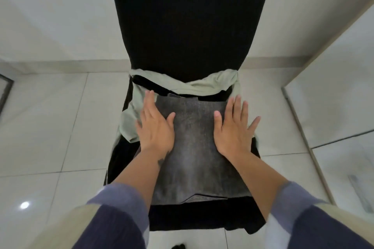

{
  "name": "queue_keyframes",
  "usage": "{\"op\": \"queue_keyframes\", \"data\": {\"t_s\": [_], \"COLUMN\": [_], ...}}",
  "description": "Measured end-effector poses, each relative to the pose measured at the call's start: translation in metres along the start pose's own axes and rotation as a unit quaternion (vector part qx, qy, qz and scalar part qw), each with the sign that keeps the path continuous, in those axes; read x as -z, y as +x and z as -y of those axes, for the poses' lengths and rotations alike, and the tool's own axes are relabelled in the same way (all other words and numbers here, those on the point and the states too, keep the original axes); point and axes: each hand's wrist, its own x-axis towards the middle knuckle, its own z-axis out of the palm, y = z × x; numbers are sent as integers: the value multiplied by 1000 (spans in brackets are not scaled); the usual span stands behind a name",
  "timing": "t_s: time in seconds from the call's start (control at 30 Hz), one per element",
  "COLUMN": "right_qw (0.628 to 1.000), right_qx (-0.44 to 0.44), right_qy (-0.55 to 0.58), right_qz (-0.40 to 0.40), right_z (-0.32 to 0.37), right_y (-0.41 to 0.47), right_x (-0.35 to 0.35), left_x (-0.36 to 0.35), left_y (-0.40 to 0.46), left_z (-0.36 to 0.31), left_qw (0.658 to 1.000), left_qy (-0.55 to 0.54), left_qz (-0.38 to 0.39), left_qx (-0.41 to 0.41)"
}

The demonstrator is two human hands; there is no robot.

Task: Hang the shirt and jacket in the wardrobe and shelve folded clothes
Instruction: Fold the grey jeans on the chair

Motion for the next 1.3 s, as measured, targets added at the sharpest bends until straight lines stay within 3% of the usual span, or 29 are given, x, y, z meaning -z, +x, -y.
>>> {"op": "queue_keyframes", "data": {"t_s": [0.1,0.27,0.47,0.7,0.83,0.9,1.07,1.2,1.3], "right_qw": [998,993,992,991,998,996,969,930,939], "right_qx": [31,41,50,78,-8,-64,-193,-253,-219], "right_qy": [-57,-113,-115,-105,-39,29,152,220,250], "right_qz": [21,13,25,41,-42,-55,7,148,90], "right_z": [-8,-9,-9,-29,-45,-49,-49,-54,-48], "right_y": [1,13,10,-40,-95,-120,-117,-91,-92], "right_x": [-29,-45,-42,-31,-33,-34,-28,-15,-10], "left_x": [-28,-45,-39,-16,-1,7,21,25,33], "left_y": [-3,10,4,-60,-99,-115,-110,-112,-110], "left_z": [25,38,36,52,53,53,57,53,38], "left_qw": [990,982,982,980,955,954,965,968,979], "left_qy": [130,186,178,191,294,294,214,175,155], "left_qz": [33,33,49,48,46,59,73,86,40], "left_qx": [-50,-32,-34,-33,9,27,133,157,123]}}
